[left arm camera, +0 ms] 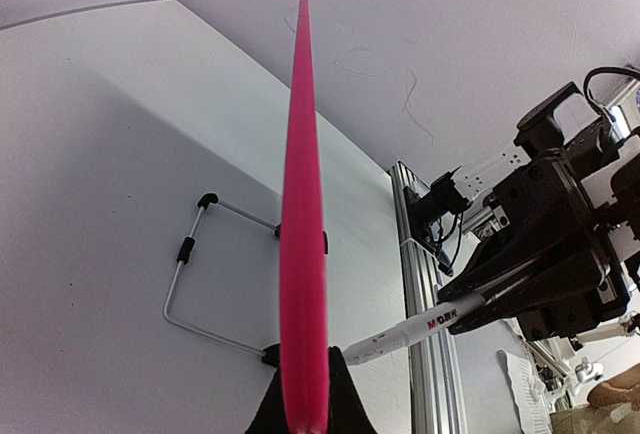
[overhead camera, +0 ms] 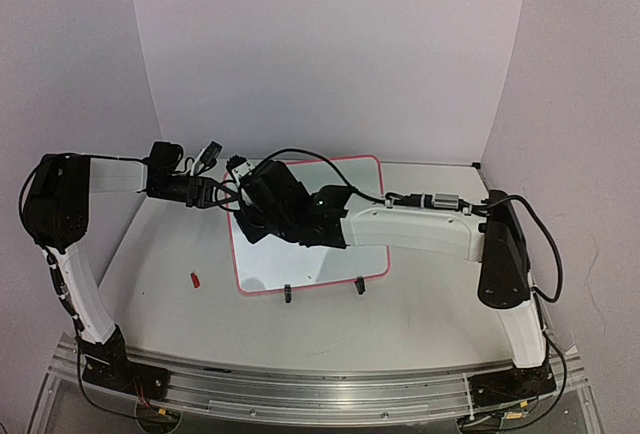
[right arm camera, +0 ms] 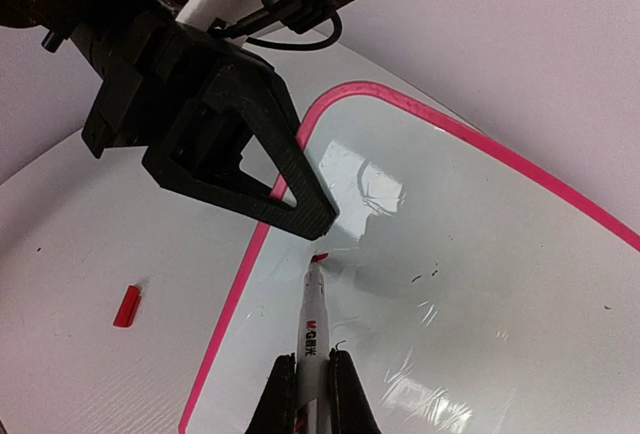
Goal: Write a sentence on the whiteboard
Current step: Write on the whiteboard with the whiteboard.
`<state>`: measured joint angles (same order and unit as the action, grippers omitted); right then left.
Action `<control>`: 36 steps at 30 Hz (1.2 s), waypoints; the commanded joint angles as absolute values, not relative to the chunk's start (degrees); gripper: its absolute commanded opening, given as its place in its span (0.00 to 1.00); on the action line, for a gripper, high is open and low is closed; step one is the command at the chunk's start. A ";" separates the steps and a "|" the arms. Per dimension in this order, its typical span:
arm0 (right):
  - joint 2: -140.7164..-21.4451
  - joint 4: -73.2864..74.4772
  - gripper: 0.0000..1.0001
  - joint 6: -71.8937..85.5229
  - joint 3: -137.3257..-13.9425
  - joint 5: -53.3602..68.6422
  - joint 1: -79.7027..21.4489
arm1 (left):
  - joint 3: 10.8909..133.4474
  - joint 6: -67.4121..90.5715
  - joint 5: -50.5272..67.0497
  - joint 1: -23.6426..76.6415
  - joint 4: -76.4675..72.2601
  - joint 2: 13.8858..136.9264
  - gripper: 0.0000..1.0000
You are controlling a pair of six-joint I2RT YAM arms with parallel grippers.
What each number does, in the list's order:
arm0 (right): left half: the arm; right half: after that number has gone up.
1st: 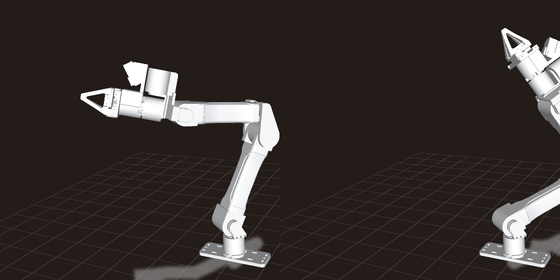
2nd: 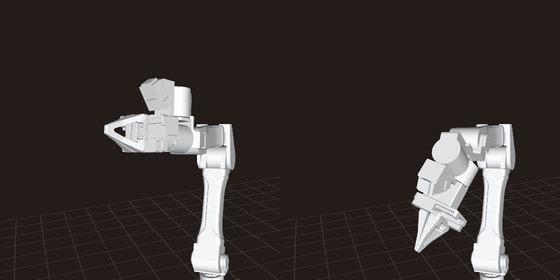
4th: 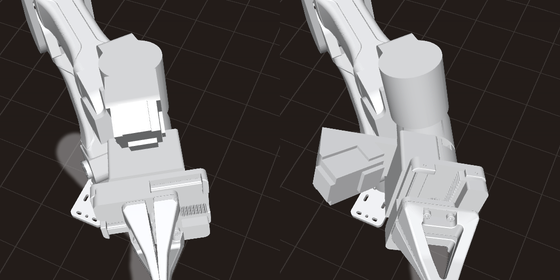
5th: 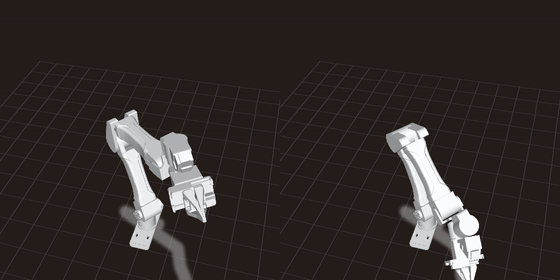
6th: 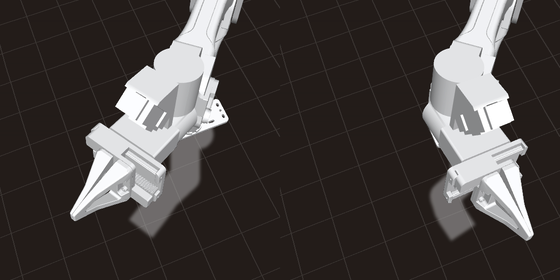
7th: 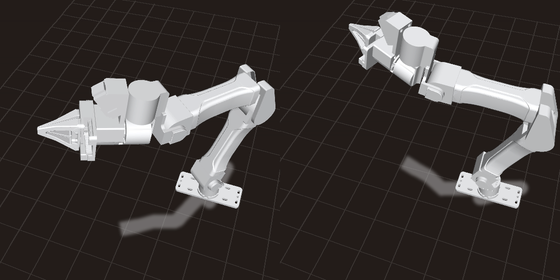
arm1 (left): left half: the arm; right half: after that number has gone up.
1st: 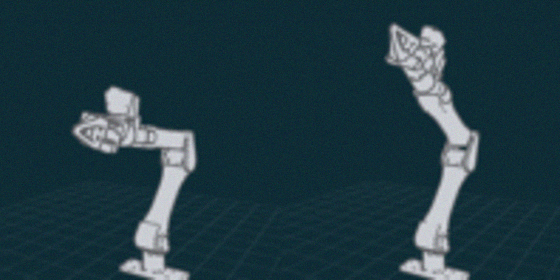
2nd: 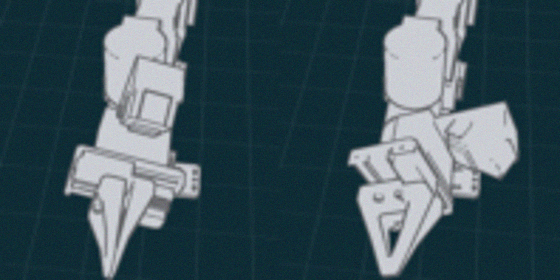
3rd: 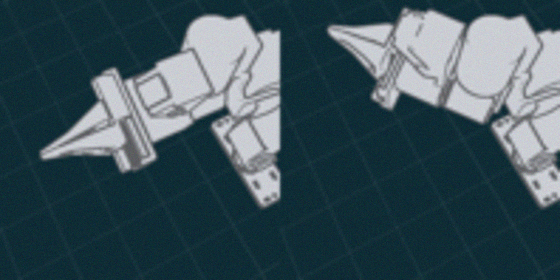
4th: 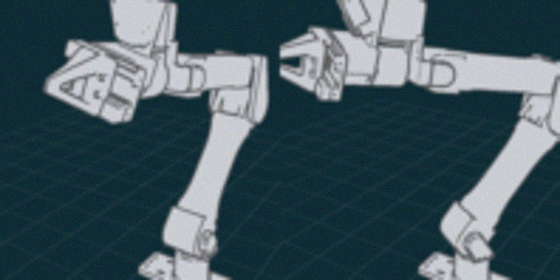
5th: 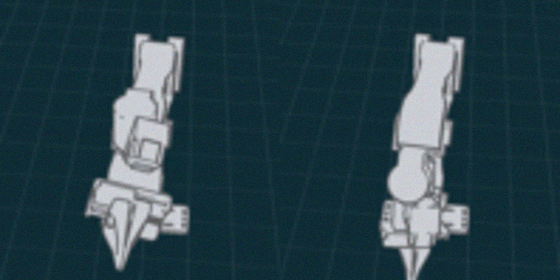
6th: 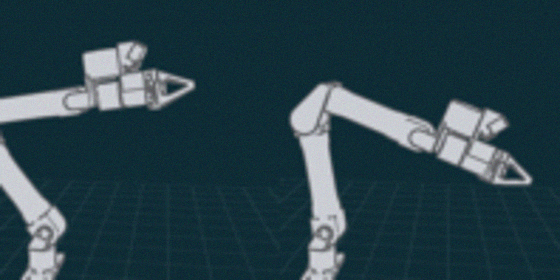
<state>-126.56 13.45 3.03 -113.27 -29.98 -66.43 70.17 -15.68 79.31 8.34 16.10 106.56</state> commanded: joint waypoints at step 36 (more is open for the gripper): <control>-123.82 15.35 0.00 3.93 -110.72 -35.60 -65.43 | 70.84 -23.97 74.84 10.03 20.51 106.74 0.00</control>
